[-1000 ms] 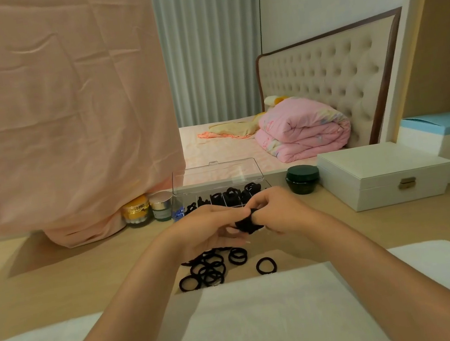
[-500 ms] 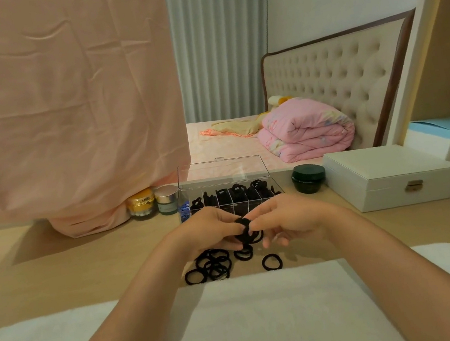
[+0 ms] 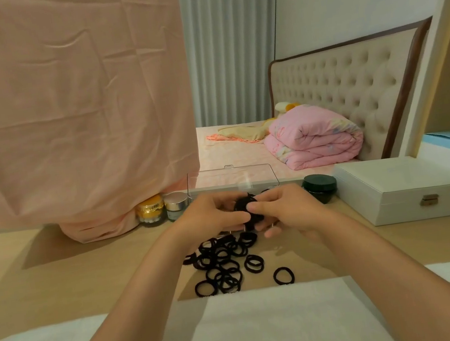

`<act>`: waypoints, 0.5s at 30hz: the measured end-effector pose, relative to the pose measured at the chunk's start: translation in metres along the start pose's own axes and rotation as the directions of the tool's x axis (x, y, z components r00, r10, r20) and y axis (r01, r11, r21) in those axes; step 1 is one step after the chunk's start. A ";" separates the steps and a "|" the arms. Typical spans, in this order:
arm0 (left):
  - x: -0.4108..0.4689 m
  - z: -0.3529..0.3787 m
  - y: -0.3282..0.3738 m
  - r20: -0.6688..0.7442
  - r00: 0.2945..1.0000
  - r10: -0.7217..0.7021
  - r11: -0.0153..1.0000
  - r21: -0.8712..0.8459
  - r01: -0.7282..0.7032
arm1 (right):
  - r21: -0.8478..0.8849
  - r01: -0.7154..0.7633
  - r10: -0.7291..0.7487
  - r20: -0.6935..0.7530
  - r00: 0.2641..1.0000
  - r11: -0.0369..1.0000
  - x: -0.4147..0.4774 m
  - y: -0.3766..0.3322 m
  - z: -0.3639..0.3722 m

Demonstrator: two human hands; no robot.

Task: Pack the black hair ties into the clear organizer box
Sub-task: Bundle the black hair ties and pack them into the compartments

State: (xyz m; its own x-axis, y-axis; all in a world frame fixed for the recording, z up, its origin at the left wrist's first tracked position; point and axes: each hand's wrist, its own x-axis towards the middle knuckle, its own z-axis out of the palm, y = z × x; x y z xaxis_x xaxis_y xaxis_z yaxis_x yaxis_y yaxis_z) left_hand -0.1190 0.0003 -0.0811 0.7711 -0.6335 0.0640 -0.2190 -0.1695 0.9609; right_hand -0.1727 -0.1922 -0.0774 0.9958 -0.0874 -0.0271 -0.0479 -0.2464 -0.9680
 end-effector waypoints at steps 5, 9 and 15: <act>0.017 -0.027 0.012 -0.255 0.966 0.038 0.991 0.132 -0.004 | -0.122 0.093 -0.092 0.019 0.996 0.988 0.032 -0.034 0.009; 0.024 -0.053 0.013 -0.309 0.945 0.104 0.979 0.197 -0.043 | -0.105 0.128 -0.123 0.048 0.991 0.986 0.057 -0.054 0.022; 0.027 -0.077 -0.023 -0.430 0.895 0.119 0.962 0.275 0.004 | -0.281 0.071 -0.091 -0.057 0.994 0.957 0.099 -0.046 0.049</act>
State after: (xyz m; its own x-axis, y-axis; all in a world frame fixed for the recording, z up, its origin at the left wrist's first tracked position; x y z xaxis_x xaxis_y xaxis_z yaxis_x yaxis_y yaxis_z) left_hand -0.0472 0.0454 -0.0808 0.9210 -0.2626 0.2878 -0.3719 -0.3726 0.8502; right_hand -0.0683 -0.1424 -0.0473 0.9899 -0.1198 0.0752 0.0030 -0.5136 -0.8580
